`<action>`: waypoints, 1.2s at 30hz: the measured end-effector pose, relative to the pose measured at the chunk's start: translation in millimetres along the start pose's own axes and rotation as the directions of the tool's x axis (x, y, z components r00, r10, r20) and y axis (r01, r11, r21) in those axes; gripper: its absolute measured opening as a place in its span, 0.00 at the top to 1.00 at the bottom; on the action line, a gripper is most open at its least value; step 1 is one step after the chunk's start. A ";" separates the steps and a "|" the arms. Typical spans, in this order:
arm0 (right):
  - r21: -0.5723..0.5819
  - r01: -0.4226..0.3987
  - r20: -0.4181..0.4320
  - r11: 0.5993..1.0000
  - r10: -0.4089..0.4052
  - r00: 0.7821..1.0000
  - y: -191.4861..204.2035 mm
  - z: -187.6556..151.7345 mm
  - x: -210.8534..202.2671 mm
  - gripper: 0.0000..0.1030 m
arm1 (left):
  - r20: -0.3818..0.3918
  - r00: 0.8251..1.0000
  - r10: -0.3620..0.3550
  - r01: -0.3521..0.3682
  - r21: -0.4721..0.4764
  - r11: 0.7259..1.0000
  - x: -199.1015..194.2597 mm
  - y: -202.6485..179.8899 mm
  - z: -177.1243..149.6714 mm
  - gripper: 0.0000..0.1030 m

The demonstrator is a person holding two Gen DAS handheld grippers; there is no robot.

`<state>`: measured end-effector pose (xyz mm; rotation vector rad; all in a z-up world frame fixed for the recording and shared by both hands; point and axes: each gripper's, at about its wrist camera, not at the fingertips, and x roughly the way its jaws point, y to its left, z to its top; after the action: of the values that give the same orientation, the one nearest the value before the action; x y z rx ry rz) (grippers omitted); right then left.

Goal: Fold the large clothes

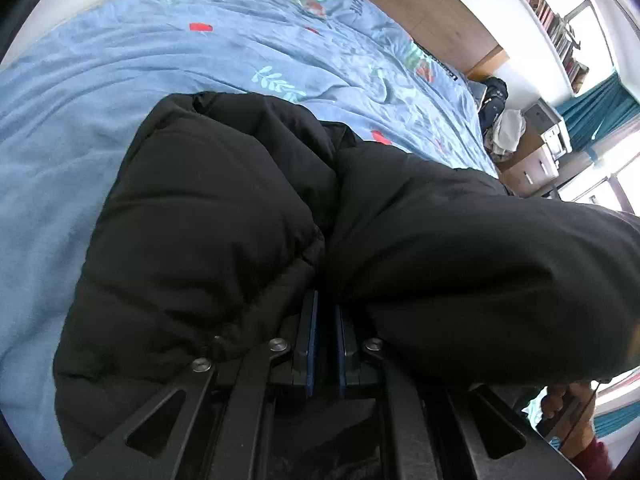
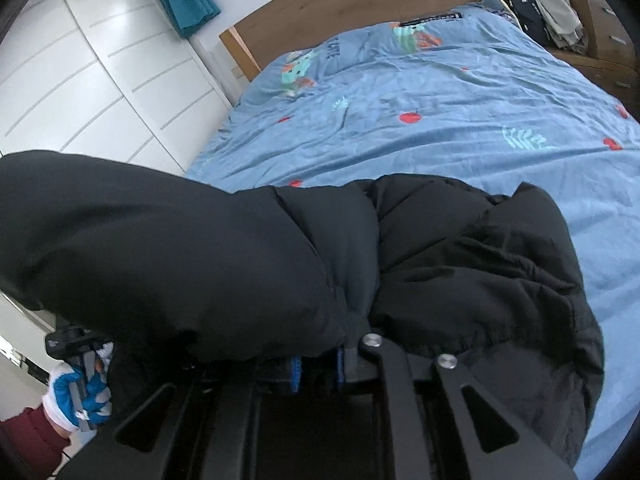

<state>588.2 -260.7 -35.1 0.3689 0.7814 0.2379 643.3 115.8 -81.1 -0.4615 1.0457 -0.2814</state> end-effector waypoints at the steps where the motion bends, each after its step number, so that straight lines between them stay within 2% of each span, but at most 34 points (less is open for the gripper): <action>1: -0.009 0.011 -0.003 1.000 -0.011 1.000 1.5 0.9 -0.4 0.87 | 0.000 1.000 0.005 -0.005 -0.001 1.000 -0.1 -0.2 -1.1 0.92; 6: -0.019 0.032 -0.005 0.999 -0.032 0.999 8.6 -3.5 -14.4 0.83 | 0.002 1.000 0.010 -0.010 -0.030 0.999 -13.4 3.3 -14.6 0.92; 12: -0.029 0.076 -0.072 0.997 -0.078 0.994 8.7 -22.5 -48.8 0.81 | -0.032 0.999 0.031 -0.033 -0.061 0.998 -38.4 19.7 -30.0 0.91; 15: -0.017 0.102 -0.095 0.995 -0.103 0.990 6.7 -31.7 -75.2 0.79 | -0.040 0.997 0.065 -0.068 -0.066 0.996 -62.1 25.4 -36.2 0.80; 17: -0.019 0.124 -0.105 0.992 -0.126 0.986 6.9 -31.0 -92.5 0.76 | -0.039 0.995 0.088 -0.090 -0.054 0.994 -80.6 22.8 -37.5 0.68; 18: -0.026 0.135 -0.104 0.991 -0.137 0.985 8.5 -27.6 -101.3 0.75 | -0.035 0.995 0.098 -0.100 -0.043 0.994 -89.5 19.9 -36.6 0.66; 20: -0.045 0.144 -0.083 0.989 -0.147 0.986 16.2 -12.5 -117.9 0.65 | -0.014 0.995 0.103 -0.104 -0.023 0.994 -105.7 9.1 -31.0 0.59; 23: -0.072 0.132 -0.021 0.989 -0.134 0.991 35.6 24.1 -135.1 0.53 | 0.025 0.997 0.072 -0.072 0.001 0.997 -121.0 -18.0 -11.0 0.48; 26: -0.092 0.101 0.004 0.991 -0.101 0.995 58.4 57.5 -132.5 0.49 | 0.051 0.998 0.030 -0.032 0.040 0.999 -123.8 -52.8 12.4 0.42; 30: -0.140 0.065 -0.033 0.988 -0.070 0.997 90.6 85.2 -106.2 0.48 | 0.062 0.998 -0.012 0.005 0.101 0.995 -109.9 -97.2 36.8 0.39; 36: -0.188 0.045 -0.090 0.981 -0.063 0.994 116.0 88.5 -64.1 0.48 | 0.014 1.000 -0.027 0.024 0.172 0.985 -71.5 -135.4 44.2 0.37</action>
<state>599.6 -197.9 110.9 0.1608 0.8548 0.2765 647.2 39.3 58.7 -0.3209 0.9912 -0.3868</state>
